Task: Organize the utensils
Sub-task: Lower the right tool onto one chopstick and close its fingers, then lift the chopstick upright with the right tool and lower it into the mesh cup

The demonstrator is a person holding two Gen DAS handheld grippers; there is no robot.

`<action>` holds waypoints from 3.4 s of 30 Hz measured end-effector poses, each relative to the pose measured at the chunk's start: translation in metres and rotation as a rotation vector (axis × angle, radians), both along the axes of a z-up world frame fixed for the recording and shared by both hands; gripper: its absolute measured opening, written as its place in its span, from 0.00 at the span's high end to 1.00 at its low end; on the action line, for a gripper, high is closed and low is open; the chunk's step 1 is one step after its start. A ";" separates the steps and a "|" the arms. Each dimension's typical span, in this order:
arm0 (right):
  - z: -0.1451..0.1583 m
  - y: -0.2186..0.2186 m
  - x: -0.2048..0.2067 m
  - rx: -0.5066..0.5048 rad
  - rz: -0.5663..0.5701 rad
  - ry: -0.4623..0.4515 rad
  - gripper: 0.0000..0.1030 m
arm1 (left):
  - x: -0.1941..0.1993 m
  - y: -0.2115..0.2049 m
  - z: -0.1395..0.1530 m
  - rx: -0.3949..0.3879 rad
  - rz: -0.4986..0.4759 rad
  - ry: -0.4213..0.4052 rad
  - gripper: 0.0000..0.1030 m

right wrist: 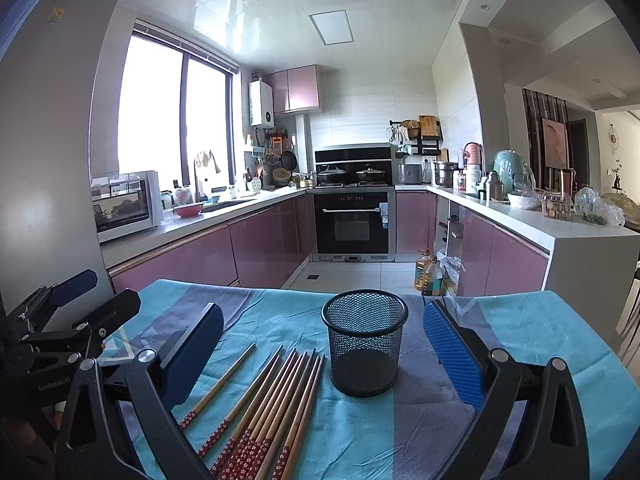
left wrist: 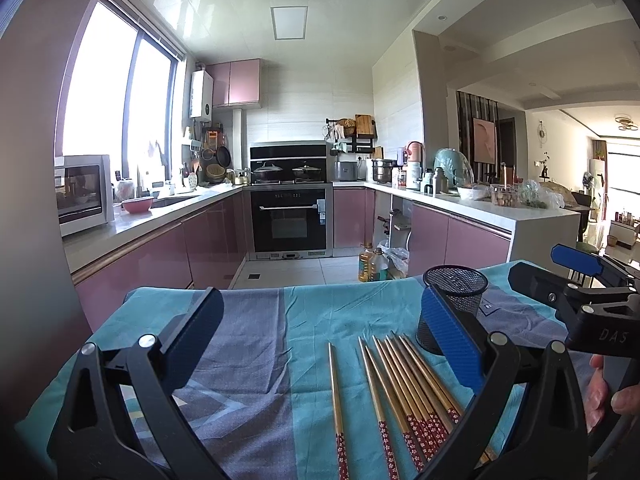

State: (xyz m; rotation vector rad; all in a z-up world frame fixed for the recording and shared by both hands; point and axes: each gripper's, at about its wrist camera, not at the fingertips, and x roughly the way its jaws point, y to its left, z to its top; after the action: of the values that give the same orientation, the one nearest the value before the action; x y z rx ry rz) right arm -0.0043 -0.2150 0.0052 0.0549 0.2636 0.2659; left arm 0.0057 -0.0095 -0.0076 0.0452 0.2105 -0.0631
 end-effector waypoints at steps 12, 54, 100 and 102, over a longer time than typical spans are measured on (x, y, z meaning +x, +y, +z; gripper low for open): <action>-0.057 0.020 0.053 -0.118 0.064 0.360 0.11 | 0.056 0.007 -0.046 0.058 -0.034 0.334 0.21; -0.100 0.033 0.113 -0.108 0.177 0.643 0.92 | 0.146 -0.004 -0.107 -0.063 -0.160 0.719 0.93; 0.078 -0.069 0.087 0.148 0.247 0.134 0.94 | 0.138 -0.034 0.101 -0.294 -0.469 0.292 0.93; 0.081 -0.073 0.091 0.153 0.239 0.125 0.95 | 0.143 -0.040 0.104 -0.292 -0.471 0.281 0.93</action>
State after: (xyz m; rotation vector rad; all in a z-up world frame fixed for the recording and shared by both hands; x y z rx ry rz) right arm 0.0869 -0.2880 0.0862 0.1920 0.3744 0.5212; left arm 0.1489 -0.0492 0.0964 -0.2074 0.4666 -0.5712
